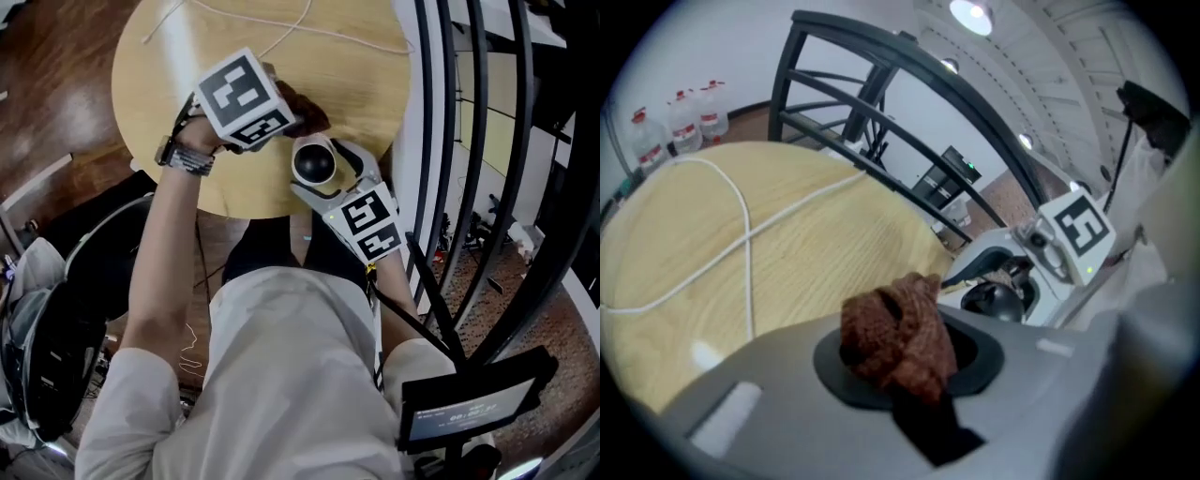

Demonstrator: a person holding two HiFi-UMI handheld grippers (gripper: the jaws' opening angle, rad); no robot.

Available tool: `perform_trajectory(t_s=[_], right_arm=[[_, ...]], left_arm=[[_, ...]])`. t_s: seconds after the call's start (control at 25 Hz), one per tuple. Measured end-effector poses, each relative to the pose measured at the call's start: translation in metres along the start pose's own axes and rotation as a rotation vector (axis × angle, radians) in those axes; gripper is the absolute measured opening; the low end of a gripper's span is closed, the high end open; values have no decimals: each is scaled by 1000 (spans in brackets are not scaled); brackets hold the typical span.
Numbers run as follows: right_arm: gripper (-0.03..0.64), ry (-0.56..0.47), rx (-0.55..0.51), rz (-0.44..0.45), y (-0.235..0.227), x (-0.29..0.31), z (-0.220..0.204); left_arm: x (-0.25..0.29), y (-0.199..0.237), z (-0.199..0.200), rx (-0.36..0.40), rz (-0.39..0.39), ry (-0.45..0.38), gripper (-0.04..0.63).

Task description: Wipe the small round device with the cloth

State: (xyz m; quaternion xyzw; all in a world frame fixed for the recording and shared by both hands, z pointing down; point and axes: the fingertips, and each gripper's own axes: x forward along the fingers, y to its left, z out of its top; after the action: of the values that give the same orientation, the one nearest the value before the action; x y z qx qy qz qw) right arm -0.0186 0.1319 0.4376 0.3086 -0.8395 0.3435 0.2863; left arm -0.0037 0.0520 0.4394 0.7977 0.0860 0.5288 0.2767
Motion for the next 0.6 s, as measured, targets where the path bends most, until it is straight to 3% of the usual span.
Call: perform_trajectory(t_s=[0.16, 0.28, 0.4, 0.48, 0.6], right_arm=[[416, 25, 40, -124, -10, -1, -1], [416, 83, 45, -177, -8, 1, -7], [412, 69, 94, -200, -9, 3, -8], [327, 65, 96, -217, -15, 0, -9], [327, 95, 56, -209, -13, -2, -10]], left_arm=[[-44, -20, 27, 69, -51, -78, 86], [-65, -45, 39, 155, -92, -90, 86], [-65, -65, 34, 227, -100, -4, 86], [-54, -70, 29, 274, -86, 54, 86], [-43, -72, 28, 310, -63, 92, 86]])
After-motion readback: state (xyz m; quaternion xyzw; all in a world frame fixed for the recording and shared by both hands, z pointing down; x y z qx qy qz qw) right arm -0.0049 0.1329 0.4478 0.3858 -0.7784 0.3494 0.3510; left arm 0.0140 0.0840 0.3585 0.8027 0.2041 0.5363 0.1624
